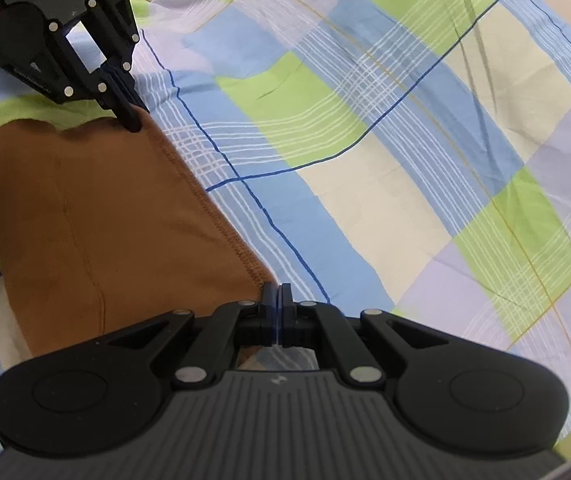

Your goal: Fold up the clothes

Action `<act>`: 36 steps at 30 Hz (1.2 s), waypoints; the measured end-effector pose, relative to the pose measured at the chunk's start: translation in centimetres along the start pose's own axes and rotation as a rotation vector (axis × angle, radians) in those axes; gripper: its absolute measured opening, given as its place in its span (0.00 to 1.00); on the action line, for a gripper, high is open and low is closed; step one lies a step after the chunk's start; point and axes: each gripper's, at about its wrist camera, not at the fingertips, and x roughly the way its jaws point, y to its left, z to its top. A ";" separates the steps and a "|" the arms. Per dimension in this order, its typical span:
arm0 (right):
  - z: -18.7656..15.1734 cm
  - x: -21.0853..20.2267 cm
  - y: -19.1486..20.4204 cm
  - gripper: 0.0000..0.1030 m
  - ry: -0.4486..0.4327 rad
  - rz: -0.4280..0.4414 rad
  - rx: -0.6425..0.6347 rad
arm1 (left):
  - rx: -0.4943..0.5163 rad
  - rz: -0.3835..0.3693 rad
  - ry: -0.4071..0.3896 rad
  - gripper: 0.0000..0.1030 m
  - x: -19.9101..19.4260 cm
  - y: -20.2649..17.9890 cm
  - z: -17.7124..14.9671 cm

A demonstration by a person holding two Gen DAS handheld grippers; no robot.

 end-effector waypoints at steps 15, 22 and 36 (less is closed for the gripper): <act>-2.9 -3.6 -2.3 0.05 -0.022 -0.122 0.296 | -0.115 0.113 -0.027 0.29 -2.6 2.9 -1.1; -2.8 -9.1 3.5 0.08 -0.079 -0.113 0.291 | 0.053 0.113 -0.056 0.36 -5.0 -0.3 -2.3; 6.6 -4.8 17.8 0.31 -0.005 -0.112 -0.181 | -0.051 0.104 -0.097 0.42 -8.7 -0.4 -6.5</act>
